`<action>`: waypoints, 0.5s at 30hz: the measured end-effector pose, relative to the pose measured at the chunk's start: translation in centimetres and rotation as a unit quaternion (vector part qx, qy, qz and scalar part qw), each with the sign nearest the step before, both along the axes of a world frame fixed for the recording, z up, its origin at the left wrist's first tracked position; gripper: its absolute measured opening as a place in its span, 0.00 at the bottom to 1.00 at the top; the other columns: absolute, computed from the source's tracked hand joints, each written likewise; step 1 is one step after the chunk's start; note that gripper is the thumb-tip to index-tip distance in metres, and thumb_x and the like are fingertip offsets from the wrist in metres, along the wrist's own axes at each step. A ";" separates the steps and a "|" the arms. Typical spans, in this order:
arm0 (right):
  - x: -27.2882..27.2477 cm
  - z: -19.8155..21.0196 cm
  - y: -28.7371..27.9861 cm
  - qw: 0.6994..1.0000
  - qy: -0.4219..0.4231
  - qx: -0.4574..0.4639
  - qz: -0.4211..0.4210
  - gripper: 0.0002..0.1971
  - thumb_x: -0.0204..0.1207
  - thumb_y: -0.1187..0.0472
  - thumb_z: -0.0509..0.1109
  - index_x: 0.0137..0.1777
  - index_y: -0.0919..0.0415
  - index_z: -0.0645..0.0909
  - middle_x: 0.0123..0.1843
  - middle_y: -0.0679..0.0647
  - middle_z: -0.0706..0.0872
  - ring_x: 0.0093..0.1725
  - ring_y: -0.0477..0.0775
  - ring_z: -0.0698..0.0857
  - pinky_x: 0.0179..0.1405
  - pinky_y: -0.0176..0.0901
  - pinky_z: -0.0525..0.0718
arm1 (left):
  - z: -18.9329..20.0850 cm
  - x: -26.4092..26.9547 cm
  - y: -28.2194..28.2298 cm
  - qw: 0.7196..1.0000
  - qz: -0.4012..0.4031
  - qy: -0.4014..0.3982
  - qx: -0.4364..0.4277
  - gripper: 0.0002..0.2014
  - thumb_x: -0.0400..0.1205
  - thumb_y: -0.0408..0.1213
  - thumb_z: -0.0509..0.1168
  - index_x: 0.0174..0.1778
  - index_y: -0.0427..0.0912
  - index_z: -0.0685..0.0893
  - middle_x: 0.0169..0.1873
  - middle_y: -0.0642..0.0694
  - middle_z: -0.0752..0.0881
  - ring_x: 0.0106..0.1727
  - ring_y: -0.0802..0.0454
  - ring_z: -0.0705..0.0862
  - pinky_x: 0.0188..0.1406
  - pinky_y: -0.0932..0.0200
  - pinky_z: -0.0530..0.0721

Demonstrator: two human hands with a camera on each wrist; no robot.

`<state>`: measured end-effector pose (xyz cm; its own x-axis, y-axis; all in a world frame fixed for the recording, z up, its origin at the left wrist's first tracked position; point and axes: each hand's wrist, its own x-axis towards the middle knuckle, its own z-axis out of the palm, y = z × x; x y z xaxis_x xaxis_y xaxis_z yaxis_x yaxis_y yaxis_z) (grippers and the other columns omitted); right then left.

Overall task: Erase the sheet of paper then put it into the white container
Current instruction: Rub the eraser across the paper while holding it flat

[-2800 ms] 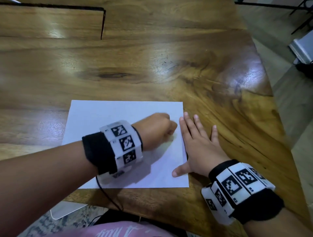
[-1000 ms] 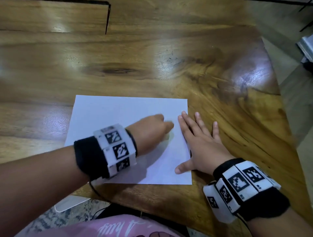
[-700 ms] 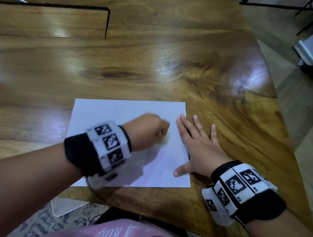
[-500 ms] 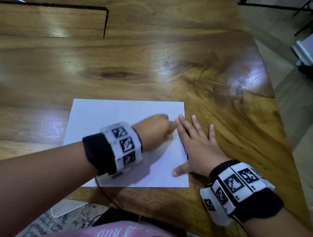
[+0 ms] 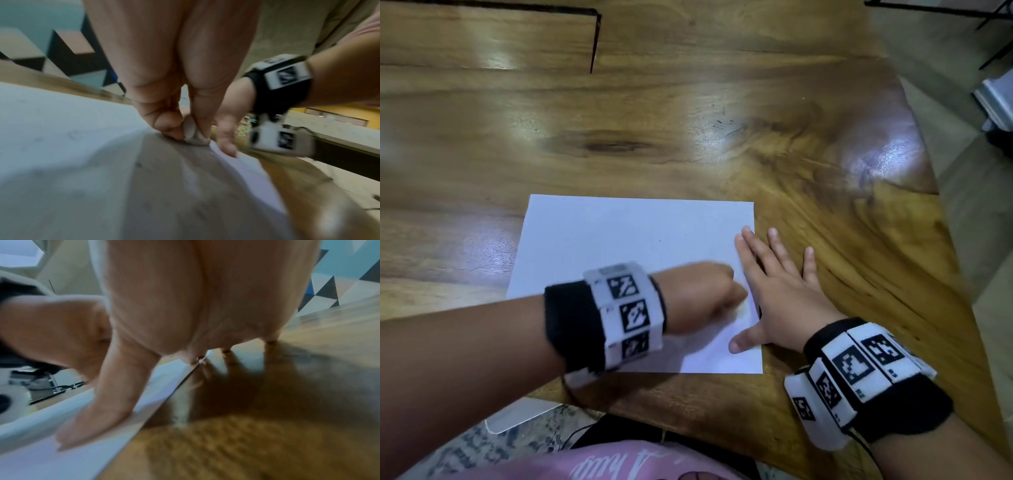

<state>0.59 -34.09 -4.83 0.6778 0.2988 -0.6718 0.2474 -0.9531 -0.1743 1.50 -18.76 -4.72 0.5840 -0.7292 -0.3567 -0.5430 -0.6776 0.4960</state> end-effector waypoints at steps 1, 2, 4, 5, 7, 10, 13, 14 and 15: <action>0.0 0.0 0.0 1.000 0.002 -0.001 0.000 0.72 0.55 0.32 0.77 0.78 0.49 0.21 0.77 0.39 0.17 0.74 0.50 0.16 0.73 0.70 0.24 | -0.1 -1.1 0.3 1.000 -0.020 0.022 -0.007 0.08 0.77 0.36 0.58 0.38 0.37 0.80 0.37 0.43 0.77 0.39 0.43 0.78 0.36 0.56 0.66; 0.0 0.1 0.0 1.000 0.004 -0.002 -0.001 0.72 0.55 0.32 0.77 0.78 0.50 0.21 0.77 0.39 0.17 0.74 0.50 0.16 0.73 0.70 0.24 | -0.2 -1.4 0.6 0.999 -0.034 0.040 -0.004 0.08 0.77 0.37 0.59 0.38 0.38 0.82 0.37 0.43 0.79 0.39 0.44 0.79 0.37 0.57 0.69; 0.0 0.1 0.0 1.000 0.003 -0.004 0.000 0.72 0.56 0.32 0.77 0.78 0.50 0.21 0.77 0.39 0.17 0.74 0.49 0.16 0.73 0.70 0.24 | -0.3 -0.3 0.8 0.999 -0.024 0.045 0.005 0.06 0.76 0.35 0.62 0.41 0.40 0.84 0.40 0.44 0.82 0.42 0.46 0.80 0.41 0.58 0.73; 0.0 0.1 0.0 1.000 0.002 -0.004 0.001 0.72 0.55 0.32 0.77 0.78 0.50 0.21 0.76 0.38 0.16 0.74 0.49 0.16 0.73 0.70 0.24 | -0.3 0.7 0.6 1.000 0.004 0.030 0.003 0.05 0.76 0.35 0.63 0.42 0.40 0.83 0.40 0.44 0.81 0.43 0.45 0.80 0.43 0.57 0.73; 0.0 0.1 0.0 1.000 -0.001 -0.003 0.002 0.72 0.55 0.31 0.77 0.78 0.49 0.20 0.74 0.36 0.15 0.73 0.49 0.16 0.73 0.70 0.24 | -0.2 2.5 0.2 0.997 0.072 -0.016 -0.006 0.06 0.77 0.36 0.62 0.44 0.38 0.81 0.39 0.46 0.75 0.44 0.44 0.78 0.44 0.55 0.73; 0.0 0.1 0.0 1.000 0.003 -0.003 0.000 0.72 0.55 0.32 0.77 0.78 0.48 0.20 0.70 0.35 0.13 0.74 0.49 0.16 0.73 0.70 0.24 | -0.3 1.8 0.4 0.996 0.081 -0.028 -0.037 0.07 0.78 0.35 0.60 0.40 0.35 0.79 0.36 0.45 0.72 0.41 0.44 0.77 0.41 0.53 0.71; 0.0 0.1 0.0 1.000 0.006 -0.004 -0.003 0.72 0.54 0.31 0.77 0.78 0.49 0.21 0.69 0.34 0.13 0.73 0.49 0.16 0.74 0.70 0.25 | -0.8 -2.3 2.3 0.999 0.007 0.005 -0.046 0.11 0.80 0.40 0.57 0.36 0.42 0.79 0.33 0.48 0.74 0.40 0.44 0.79 0.40 0.52 0.76; 0.0 0.1 0.0 1.000 0.008 -0.004 -0.003 0.72 0.54 0.31 0.77 0.78 0.49 0.20 0.69 0.34 0.13 0.73 0.48 0.15 0.74 0.69 0.25 | -1.0 -3.4 2.9 0.999 -0.017 0.014 -0.030 0.11 0.79 0.41 0.58 0.32 0.44 0.77 0.34 0.48 0.75 0.37 0.46 0.79 0.37 0.53 0.77; 0.0 0.1 0.0 1.000 0.009 -0.004 -0.003 0.72 0.54 0.31 0.77 0.78 0.49 0.20 0.69 0.34 0.13 0.73 0.48 0.15 0.74 0.69 0.24 | -1.1 -3.7 3.4 0.999 -0.036 0.012 -0.014 0.10 0.78 0.39 0.61 0.30 0.46 0.76 0.35 0.48 0.78 0.35 0.50 0.79 0.36 0.54 0.79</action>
